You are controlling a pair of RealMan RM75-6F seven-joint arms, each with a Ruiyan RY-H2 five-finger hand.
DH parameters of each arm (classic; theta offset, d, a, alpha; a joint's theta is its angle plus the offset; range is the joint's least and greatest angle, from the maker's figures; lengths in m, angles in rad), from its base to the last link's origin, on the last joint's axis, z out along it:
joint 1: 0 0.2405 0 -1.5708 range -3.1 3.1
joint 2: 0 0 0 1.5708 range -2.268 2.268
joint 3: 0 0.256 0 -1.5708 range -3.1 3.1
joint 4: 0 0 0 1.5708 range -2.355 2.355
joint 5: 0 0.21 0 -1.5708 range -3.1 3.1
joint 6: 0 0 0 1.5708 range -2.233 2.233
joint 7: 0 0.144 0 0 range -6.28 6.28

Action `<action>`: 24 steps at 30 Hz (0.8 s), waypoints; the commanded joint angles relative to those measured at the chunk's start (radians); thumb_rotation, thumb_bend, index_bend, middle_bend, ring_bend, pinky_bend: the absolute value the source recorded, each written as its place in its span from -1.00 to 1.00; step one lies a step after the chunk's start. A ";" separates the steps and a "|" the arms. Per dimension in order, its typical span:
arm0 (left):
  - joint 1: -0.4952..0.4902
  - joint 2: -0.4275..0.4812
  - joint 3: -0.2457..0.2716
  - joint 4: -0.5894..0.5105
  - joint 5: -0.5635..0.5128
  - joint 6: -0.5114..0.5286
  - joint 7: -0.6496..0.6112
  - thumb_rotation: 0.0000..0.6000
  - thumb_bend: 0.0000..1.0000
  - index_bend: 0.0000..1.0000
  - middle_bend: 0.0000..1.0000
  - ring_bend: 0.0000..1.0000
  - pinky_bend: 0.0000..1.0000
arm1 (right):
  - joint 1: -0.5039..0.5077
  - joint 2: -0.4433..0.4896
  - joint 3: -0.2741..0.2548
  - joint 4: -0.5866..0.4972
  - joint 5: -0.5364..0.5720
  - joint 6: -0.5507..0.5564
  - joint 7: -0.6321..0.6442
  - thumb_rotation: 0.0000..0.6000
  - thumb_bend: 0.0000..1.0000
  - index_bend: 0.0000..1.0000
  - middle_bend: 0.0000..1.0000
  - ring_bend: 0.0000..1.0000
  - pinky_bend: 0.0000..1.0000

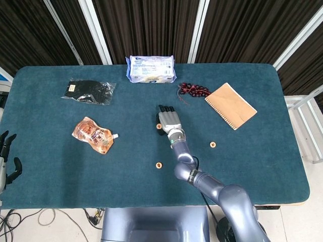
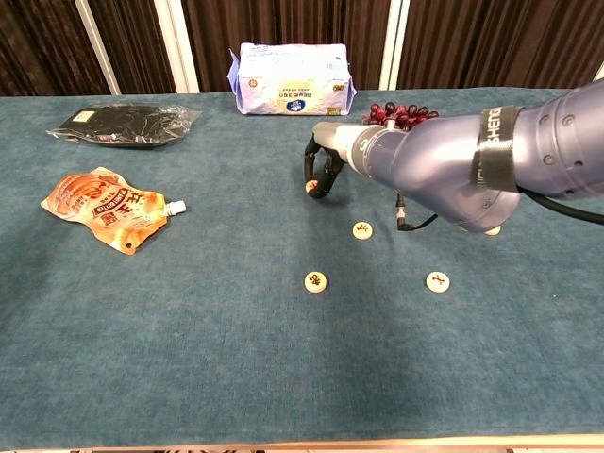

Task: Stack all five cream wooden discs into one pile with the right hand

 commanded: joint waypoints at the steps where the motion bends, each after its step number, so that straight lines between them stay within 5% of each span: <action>1: 0.000 0.000 0.000 0.000 -0.001 -0.001 0.001 1.00 0.25 -0.74 -1.00 -1.00 -1.00 | -0.003 -0.001 0.003 0.003 -0.002 -0.004 0.000 1.00 -0.16 -0.05 -1.00 -1.00 -1.00; 24: 0.001 0.000 0.000 -0.001 -0.004 -0.002 0.000 1.00 0.25 -0.74 -1.00 -1.00 -1.00 | -0.024 0.007 0.020 -0.004 -0.033 -0.017 0.011 1.00 -0.08 0.11 -1.00 -1.00 -1.00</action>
